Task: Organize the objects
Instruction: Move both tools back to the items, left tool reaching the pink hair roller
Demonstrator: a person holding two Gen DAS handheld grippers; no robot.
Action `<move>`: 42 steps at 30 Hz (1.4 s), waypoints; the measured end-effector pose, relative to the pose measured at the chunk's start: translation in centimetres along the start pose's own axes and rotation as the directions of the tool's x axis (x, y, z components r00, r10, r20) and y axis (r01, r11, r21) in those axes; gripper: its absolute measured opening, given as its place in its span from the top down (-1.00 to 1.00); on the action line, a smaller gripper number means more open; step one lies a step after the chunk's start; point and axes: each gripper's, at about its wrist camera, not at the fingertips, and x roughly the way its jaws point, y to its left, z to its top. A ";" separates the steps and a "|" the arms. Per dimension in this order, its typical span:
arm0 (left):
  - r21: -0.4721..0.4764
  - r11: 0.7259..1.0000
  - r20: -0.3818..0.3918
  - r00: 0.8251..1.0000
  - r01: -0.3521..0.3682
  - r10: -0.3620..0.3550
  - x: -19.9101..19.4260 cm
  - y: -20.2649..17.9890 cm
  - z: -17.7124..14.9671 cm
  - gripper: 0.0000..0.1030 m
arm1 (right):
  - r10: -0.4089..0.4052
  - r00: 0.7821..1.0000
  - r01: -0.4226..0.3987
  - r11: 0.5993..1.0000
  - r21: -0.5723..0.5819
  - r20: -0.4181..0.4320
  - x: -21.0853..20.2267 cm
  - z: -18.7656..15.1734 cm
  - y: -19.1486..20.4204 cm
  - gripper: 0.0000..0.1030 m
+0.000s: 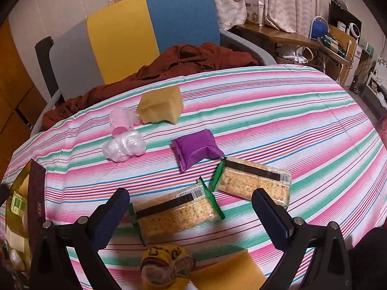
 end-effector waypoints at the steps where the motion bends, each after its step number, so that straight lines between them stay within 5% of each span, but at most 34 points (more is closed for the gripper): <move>1: 0.017 1.000 -0.005 1.000 0.002 -0.002 0.7 -0.3 0.5 -0.99 | 0.004 1.000 -0.004 1.000 -0.002 -0.001 0.0 0.0 0.1 -1.00; 10: 0.207 0.975 -0.079 0.995 0.078 -0.063 7.9 -3.7 4.9 -0.99 | 0.038 0.999 -0.037 0.997 -0.070 0.007 -0.4 -0.3 1.6 -1.00; 24: 0.318 0.936 -0.113 0.986 0.153 -0.123 17.6 -6.1 7.8 -0.99 | 0.067 0.997 -0.069 0.991 -0.113 -0.022 -0.1 -0.3 2.4 -1.00; 36: 0.426 0.848 -0.182 0.948 0.314 -0.260 22.7 -8.8 8.9 -0.99 | 0.046 0.997 -0.051 0.994 -0.095 -0.054 0.8 -0.3 1.9 -1.00; 40: 0.406 0.850 -0.192 0.940 0.336 -0.281 23.8 -8.7 8.6 -0.98 | 0.037 0.997 -0.043 0.994 -0.097 -0.063 1.1 -0.4 1.9 -1.00; 42: 0.371 0.853 -0.212 0.928 0.367 -0.307 24.3 -8.3 8.5 -0.71 | 0.033 0.997 -0.039 0.994 -0.099 -0.068 1.2 -0.4 1.9 -1.00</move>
